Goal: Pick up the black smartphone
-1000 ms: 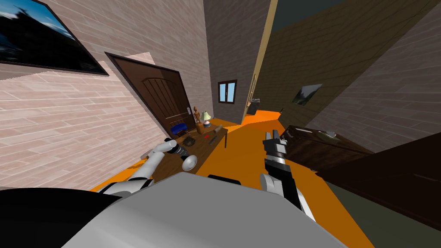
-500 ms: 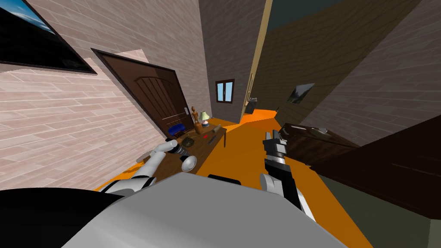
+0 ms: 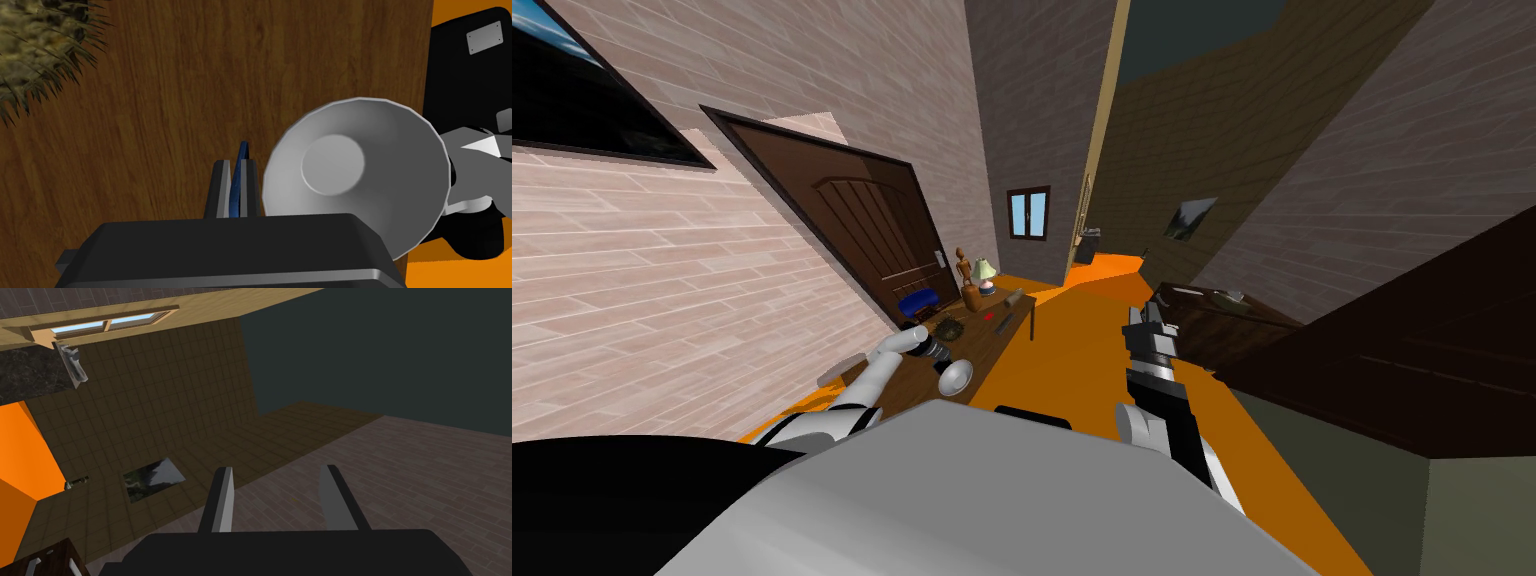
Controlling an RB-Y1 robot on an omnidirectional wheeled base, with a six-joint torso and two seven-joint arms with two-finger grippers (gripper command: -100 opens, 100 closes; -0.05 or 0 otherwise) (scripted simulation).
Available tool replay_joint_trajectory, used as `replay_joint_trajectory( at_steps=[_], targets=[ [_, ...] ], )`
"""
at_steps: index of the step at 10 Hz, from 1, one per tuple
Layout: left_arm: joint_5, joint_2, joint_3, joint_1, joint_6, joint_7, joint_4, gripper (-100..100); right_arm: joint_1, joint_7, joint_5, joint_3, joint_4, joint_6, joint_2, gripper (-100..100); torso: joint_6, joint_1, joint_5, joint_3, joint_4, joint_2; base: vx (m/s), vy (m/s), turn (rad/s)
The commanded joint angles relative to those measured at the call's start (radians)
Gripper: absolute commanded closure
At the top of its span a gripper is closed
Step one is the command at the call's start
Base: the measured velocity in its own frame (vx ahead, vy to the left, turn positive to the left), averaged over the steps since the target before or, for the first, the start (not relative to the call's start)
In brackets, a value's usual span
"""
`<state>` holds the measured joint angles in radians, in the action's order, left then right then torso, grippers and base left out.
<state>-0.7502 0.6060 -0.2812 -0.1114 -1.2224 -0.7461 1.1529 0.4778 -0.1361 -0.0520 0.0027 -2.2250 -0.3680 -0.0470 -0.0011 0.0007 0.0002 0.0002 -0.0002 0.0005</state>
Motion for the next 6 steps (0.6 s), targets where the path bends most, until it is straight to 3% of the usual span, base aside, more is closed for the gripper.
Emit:
replay_joint_trajectory(
  at_steps=[1,3,4,5,6],
  targets=[
    [0.0,0.0,0.0,0.0,0.0,0.0,0.0,100,0.0,0.0,0.0,0.0,0.0,0.0,0.0,0,0.0,0.0,0.0,0.0,0.0,0.0,0.0,0.0,0.0],
    [0.0,0.0,0.0,0.0,0.0,0.0,0.0,100,0.0,0.0,0.0,0.0,0.0,0.0,0.0,0,0.0,0.0,0.0,-0.001,0.0,-0.001,0.0,0.0,0.0],
    [0.0,0.0,0.0,0.0,-0.001,0.0,0.0,0,0.0,0.0,0.0,0.0,0.0,0.0,0.0,0,0.0,0.0,0.0,-0.001,0.0,-0.001,0.0,0.0,0.0],
    [-0.013,0.011,-0.003,0.013,-0.019,0.007,0.026,100,0.0,0.0,0.0,0.0,0.0,0.0,0.0,0,0.0,0.0,0.0,-0.001,0.0,-0.001,0.048,-0.041,0.19],
    [-0.029,0.022,-0.007,0.026,-0.035,0.022,0.047,100,0.0,0.0,0.0,0.0,0.0,0.0,0.0,0,-0.002,-0.003,-0.001,-0.002,0.0,-0.003,0.109,-0.086,0.259]
  ],
)
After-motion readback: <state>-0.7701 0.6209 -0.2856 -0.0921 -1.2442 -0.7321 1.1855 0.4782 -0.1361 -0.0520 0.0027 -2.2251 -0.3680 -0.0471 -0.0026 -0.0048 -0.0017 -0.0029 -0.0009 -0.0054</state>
